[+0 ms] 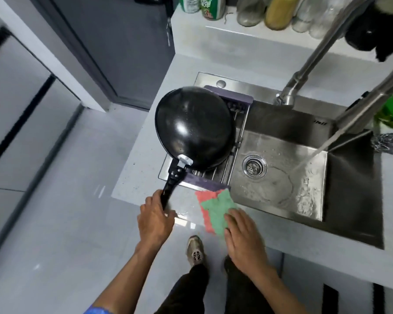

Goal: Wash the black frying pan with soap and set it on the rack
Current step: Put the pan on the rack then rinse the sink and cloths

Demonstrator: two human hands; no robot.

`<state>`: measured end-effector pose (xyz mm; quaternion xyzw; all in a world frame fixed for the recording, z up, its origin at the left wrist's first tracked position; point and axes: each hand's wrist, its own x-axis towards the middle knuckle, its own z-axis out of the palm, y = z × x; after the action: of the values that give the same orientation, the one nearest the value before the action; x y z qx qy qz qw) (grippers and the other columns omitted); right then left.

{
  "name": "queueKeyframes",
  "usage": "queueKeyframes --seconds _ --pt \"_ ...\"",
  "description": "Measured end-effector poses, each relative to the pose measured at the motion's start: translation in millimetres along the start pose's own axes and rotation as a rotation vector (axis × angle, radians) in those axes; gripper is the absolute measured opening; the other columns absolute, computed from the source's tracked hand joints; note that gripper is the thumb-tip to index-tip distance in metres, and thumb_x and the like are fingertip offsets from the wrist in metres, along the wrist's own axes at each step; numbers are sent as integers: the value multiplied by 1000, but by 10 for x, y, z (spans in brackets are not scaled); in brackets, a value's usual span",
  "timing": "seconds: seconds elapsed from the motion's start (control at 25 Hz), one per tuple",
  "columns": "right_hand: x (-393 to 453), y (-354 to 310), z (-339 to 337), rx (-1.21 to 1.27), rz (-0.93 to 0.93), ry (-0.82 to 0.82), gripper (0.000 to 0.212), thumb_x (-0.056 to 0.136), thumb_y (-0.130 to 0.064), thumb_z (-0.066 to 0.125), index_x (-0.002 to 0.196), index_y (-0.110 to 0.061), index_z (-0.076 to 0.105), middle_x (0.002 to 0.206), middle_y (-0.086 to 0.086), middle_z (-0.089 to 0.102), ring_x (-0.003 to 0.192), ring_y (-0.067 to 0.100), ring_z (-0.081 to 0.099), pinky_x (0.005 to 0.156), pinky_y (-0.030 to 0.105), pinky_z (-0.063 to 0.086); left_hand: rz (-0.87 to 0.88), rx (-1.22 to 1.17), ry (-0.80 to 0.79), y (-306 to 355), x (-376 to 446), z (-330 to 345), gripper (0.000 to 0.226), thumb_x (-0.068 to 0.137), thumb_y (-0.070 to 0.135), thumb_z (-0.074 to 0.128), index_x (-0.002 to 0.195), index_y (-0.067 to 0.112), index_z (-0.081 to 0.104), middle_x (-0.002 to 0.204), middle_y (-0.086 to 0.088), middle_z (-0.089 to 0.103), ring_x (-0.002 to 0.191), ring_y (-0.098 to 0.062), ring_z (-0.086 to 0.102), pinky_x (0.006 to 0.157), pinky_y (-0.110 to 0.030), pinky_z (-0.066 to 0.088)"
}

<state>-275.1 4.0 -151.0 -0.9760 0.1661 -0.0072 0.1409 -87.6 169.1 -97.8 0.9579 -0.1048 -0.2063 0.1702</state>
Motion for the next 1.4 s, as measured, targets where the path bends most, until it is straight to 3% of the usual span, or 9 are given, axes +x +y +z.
queueKeyframes --seconds 0.16,0.36,0.48,0.6,0.68,0.8,0.88,1.16,1.4 --pt "72 -83 -268 -77 54 -177 41 83 -32 50 116 -13 64 118 5 55 97 33 59 85 46 43 -146 -189 -69 -30 181 -45 42 72 20 77 109 30 60 95 4 59 90 -22 57 70 -33 47" --pt "1008 -987 -123 141 -85 -410 43 89 -33 44 131 -27 56 135 -8 51 114 28 47 94 46 35 -229 -261 -103 -7 237 -263 25 63 26 81 75 27 59 69 9 62 65 -17 57 59 -29 45" --pt "1334 -1138 -144 792 342 -456 34 95 -35 49 125 -24 63 128 -2 64 115 22 58 93 30 46 -221 -360 -213 -13 260 -410 24 65 20 77 75 26 57 67 7 61 58 -17 54 58 -33 47" --pt "1521 -1154 -219 1317 781 -566 47 94 -40 64 135 -20 51 125 8 65 82 14 67 57 18 48 -211 -434 -325 -6 289 -424 24 70 14 76 85 23 59 76 1 64 61 -16 55 56 -32 47" --pt "1663 -1223 -152 1282 825 -549 56 86 -50 69 128 -17 54 118 8 69 78 16 67 53 22 50 -217 -491 -360 -40 316 -373 15 74 12 70 85 13 59 77 -3 61 65 -16 54 55 -33 46" --pt "1743 -1308 85 1030 795 -440 93 64 -64 60 134 -4 52 132 16 63 114 30 64 92 38 55 -204 -551 -330 -154 433 -292 13 85 20 50 77 17 59 87 -6 50 80 -14 46 82 -45 45" --pt "1668 -1269 297 921 799 -409 89 65 -55 60 133 3 52 133 18 61 119 32 60 100 42 50 -121 -308 -242 -263 507 -230 23 98 29 40 108 21 59 112 -1 43 104 -15 38 98 -33 35" --pt "1661 -1315 -227 300 631 -483 42 85 -55 52 65 -19 60 62 -9 61 53 10 53 46 23 31 324 262 -13 -413 1541 -413 51 81 15 56 132 12 48 142 -8 40 135 -34 33 111 -45 28" --pt "1909 -1345 -286 61 452 -424 58 95 -62 31 85 -17 66 83 0 72 81 23 70 64 32 45 321 295 11 -269 1783 -648 55 83 17 60 136 21 45 132 -11 45 107 -31 47 81 -38 44"
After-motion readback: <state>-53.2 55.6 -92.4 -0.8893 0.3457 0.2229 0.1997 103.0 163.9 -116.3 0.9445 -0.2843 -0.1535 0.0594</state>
